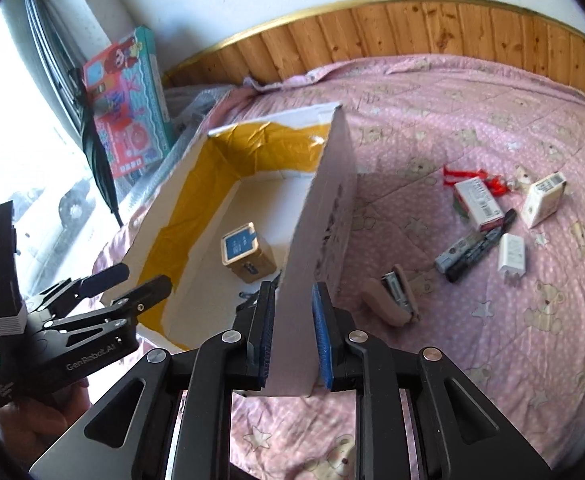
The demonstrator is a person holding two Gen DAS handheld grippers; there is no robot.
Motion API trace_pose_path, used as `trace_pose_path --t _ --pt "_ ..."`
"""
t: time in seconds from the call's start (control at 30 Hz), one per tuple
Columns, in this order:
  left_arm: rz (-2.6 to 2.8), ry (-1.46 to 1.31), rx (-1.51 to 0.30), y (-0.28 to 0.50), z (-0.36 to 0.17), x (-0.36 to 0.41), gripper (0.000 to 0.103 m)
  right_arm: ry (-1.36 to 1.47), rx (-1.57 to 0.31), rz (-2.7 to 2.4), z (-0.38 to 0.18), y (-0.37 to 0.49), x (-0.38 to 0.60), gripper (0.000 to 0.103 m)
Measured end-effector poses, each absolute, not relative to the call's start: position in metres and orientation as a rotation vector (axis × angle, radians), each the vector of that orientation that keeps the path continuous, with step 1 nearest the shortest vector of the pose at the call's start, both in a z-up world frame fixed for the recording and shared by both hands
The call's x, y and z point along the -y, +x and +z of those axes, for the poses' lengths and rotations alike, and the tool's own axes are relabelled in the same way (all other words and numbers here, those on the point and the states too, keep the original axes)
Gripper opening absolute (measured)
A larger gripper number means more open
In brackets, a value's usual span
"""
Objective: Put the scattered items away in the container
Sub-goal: 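Move the right tool toward the pink stapler beside the box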
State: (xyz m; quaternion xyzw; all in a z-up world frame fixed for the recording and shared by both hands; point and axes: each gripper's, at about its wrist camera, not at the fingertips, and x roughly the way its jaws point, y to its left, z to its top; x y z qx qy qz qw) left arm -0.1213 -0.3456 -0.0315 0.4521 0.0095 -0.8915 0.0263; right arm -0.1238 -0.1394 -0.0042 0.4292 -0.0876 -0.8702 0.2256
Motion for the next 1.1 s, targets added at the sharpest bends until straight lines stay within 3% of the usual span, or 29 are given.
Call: trace_pose_path --t 0.27,0.3,0.33,0.4,0.87,0.97,1.1 --pt "-3.082 1.353 -0.010 -0.108 0.008 0.251 0.070 1.317 0.513 -2.384 -0.041 -0.122 0.072 0.022" --pt "-3.110 1.379 0.005 -0.107 0.006 0.236 0.070 1.327 0.547 -2.352 -0.046 -0.120 0.071 0.017" --pt "-3.128 1.396 0.026 -0.106 0.002 0.223 0.063 1.342 0.575 -2.307 -0.053 -0.118 0.071 0.017" --pt "-3.115 1.399 0.063 -0.108 -0.003 0.210 0.062 1.340 0.604 -2.229 -0.062 -0.111 0.073 0.018" --pt "-3.009 1.571 0.077 -0.110 -0.045 0.172 0.062 1.382 0.536 -2.422 -0.087 -0.109 0.009 0.026" --pt "-2.948 1.508 0.178 -0.108 -0.052 0.171 0.062 1.370 0.496 -2.445 -0.084 -0.121 0.004 0.030" --pt "-2.930 1.493 0.133 -0.110 -0.052 0.174 0.065 1.354 0.452 -2.530 -0.083 -0.153 -0.003 0.036"
